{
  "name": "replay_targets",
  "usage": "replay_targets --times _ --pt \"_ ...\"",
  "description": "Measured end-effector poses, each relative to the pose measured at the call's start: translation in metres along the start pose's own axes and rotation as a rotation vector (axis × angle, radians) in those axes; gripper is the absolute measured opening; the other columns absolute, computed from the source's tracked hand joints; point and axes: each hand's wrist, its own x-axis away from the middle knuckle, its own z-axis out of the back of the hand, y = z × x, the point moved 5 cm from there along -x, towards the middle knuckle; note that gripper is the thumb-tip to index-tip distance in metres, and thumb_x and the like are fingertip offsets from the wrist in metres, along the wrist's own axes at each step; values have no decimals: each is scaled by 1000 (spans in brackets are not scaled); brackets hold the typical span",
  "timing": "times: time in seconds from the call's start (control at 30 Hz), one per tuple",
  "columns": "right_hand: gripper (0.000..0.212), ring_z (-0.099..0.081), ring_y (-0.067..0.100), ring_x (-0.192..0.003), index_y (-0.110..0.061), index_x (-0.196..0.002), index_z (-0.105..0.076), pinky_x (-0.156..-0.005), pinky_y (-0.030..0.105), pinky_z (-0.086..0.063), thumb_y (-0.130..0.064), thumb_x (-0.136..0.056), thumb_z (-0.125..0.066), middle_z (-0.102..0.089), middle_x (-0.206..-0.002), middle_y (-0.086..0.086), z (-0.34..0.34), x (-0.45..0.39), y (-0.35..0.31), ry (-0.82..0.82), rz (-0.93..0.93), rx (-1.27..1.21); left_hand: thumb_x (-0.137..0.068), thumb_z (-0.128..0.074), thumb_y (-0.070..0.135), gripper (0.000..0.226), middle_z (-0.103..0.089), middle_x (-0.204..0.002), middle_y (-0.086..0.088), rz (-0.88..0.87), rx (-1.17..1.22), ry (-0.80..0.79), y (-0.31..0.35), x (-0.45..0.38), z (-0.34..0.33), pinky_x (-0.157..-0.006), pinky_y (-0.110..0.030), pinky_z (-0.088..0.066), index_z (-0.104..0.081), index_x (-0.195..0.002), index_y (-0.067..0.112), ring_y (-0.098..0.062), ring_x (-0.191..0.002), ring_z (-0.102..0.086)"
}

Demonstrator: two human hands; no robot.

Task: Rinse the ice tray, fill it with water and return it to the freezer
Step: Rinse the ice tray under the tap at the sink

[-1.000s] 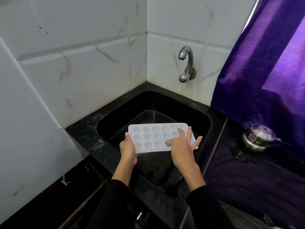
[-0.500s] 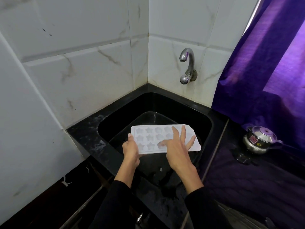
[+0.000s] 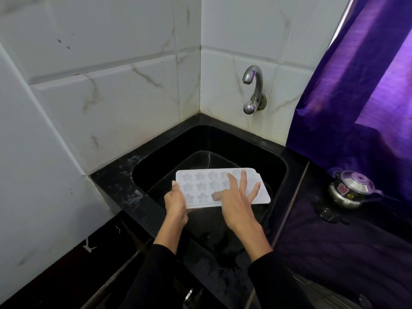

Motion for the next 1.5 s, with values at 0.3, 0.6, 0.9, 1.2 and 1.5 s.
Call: replay_targets --times 0.3,0.6,0.9,1.2,1.5 --pt "63 27 41 -140 -23 -115 -63 -105 70 15 21 -72 -49 -1 -158 17 1 2 -1 -13 -12 47 -101 -31 43 38 -65 -91 -7 -13 -2 1 1 1 -3 -87 -49 -54 -53 -83 17 -28 -90 -65" --pt "54 23 37 -142 -18 -108 -55 -107 66 15 21 -73 -40 -13 -152 13 10 0 -4 69 -19 -2 -101 -30 42 39 -66 -93 -9 -17 -17 -2 1 1 -4 -82 -48 -55 -54 -85 16 -27 -86 -65" --pt "57 30 38 -139 -24 -122 -60 -107 64 19 14 -82 -48 3 -158 14 4 1 -24 -15 99 33 -102 -30 41 40 -68 -91 -9 -19 -24 -9 0 4 -6 -85 -49 -55 -57 -84 16 -29 -88 -67" --pt "53 27 39 -141 -25 -119 -63 -106 67 16 12 -83 -51 -7 -157 12 2 2 -24 -28 96 46 -102 -30 41 40 -67 -86 -7 -23 -12 -7 -1 7 -8 -77 -44 -57 -56 -82 17 -25 -79 -66" --pt "48 24 40 -141 -22 -116 -64 -105 69 16 10 -81 -57 -13 -154 11 4 6 -27 -46 61 74 -102 -30 41 40 -67 -86 -8 -15 -15 5 -2 8 -8 -79 -45 -56 -56 -86 15 -25 -78 -66"
